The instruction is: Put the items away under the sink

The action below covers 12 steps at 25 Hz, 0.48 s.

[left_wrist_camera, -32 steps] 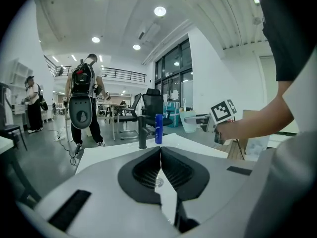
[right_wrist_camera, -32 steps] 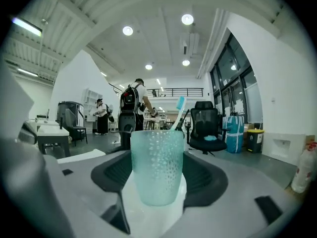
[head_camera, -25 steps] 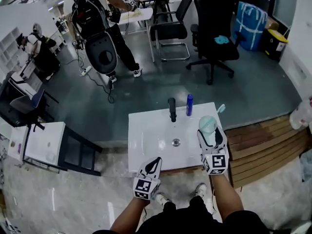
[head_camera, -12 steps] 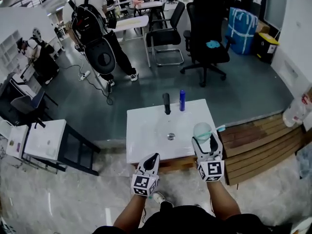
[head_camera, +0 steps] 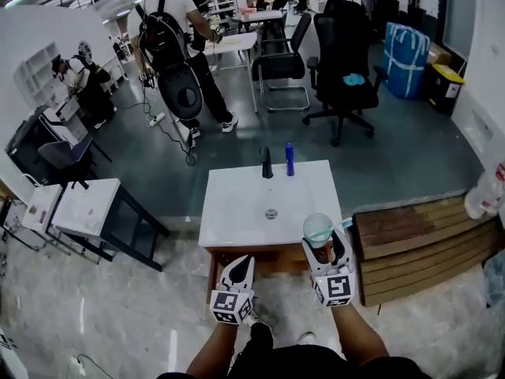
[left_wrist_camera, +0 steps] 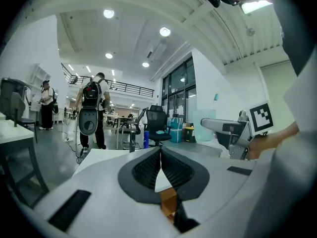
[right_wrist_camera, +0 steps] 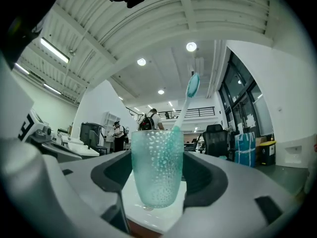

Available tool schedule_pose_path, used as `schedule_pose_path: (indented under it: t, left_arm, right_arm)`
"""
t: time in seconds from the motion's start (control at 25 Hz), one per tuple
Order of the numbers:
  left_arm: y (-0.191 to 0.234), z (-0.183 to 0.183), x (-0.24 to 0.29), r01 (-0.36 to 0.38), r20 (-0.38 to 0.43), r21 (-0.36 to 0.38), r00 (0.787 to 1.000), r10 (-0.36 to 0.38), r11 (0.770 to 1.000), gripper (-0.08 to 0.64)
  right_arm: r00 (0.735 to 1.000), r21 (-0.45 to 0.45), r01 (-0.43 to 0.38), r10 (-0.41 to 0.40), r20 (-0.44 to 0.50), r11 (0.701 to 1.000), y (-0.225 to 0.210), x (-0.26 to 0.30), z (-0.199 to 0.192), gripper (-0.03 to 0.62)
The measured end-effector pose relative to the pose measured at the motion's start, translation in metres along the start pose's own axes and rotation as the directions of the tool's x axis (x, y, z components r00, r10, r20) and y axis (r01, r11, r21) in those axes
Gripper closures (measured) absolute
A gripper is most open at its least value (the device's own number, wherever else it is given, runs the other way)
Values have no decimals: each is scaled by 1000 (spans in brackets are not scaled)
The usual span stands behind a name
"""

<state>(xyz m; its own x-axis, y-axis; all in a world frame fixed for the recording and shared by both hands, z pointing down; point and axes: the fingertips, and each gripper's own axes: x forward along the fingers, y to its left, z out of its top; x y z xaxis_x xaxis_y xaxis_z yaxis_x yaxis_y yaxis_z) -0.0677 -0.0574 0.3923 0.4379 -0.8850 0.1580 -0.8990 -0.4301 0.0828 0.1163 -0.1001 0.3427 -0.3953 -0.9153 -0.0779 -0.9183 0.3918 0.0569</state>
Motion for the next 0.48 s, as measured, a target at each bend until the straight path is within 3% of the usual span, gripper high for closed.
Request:
schedule_pose_path:
  t: [0.28, 0.48]
  left_arm:
    - [-10, -4, -15, -22, -10, 7, 1000, 22, 1000, 538]
    - [1, -11, -10, 10, -20, 17, 1000, -10, 1000, 538]
  right_arm:
    - [1000, 3, -15, 15, 14, 1000, 6, -24, -8, 264]
    - [1000, 5, -1, 1, 8, 1000, 12, -21, -16, 264]
